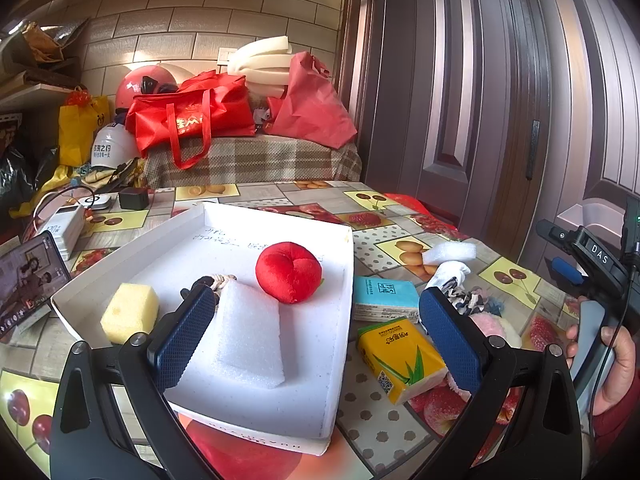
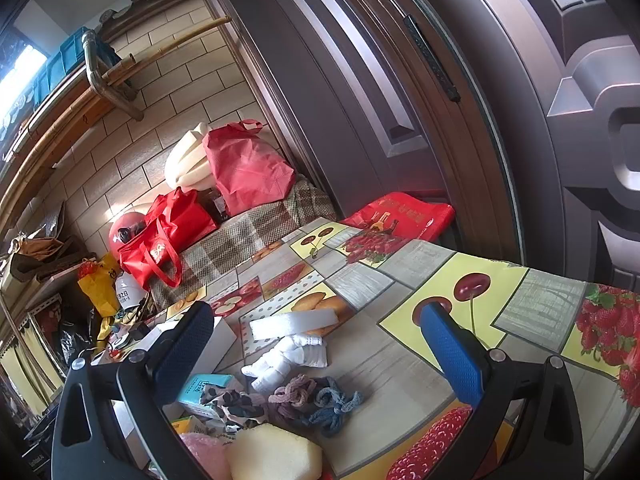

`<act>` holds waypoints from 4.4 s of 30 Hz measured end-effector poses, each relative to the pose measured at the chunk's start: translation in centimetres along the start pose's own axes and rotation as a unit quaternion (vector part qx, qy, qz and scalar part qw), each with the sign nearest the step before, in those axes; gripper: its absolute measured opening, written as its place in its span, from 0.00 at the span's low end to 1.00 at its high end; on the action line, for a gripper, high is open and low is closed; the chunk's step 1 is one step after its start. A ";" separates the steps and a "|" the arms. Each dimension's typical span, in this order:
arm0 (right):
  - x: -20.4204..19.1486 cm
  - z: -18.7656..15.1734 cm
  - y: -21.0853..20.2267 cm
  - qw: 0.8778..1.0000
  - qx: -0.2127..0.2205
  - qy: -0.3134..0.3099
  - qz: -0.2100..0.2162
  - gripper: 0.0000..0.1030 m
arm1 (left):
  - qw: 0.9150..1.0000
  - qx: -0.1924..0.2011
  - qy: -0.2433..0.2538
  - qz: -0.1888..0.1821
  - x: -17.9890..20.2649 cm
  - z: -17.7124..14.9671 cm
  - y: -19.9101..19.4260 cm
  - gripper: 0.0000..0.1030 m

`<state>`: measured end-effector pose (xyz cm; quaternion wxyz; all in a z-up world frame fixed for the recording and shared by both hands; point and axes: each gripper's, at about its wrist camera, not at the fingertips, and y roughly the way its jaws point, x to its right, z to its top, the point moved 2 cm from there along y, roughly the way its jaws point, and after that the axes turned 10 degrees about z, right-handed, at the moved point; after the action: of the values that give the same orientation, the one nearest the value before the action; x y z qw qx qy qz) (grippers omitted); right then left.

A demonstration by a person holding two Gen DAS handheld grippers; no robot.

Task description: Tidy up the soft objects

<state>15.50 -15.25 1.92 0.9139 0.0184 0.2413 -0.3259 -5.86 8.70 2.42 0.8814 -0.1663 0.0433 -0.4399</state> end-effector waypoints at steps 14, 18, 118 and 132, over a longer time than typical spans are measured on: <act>0.0 -0.3 0.3 1.000 -0.007 0.003 0.003 1.00 | 1.000 -0.003 0.000 0.000 0.2 -0.3 0.0 1.00; 0.0 -0.6 0.2 1.000 -0.007 0.006 0.006 1.00 | 1.000 -0.002 0.002 0.000 0.2 -0.3 -0.1 1.00; -11.4 -4.9 0.4 0.939 -0.141 -0.261 0.174 0.54 | 0.998 0.034 0.050 0.033 -0.7 -0.5 -3.1 0.43; -15.9 -7.5 4.5 0.932 -0.149 -0.279 0.175 0.54 | 0.992 0.029 -0.007 0.122 -8.6 0.2 -0.7 0.43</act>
<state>4.37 -0.94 1.90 0.9791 -0.1680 0.0159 -0.1133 -11.58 15.14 2.25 0.9332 -0.1370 0.0441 -0.3292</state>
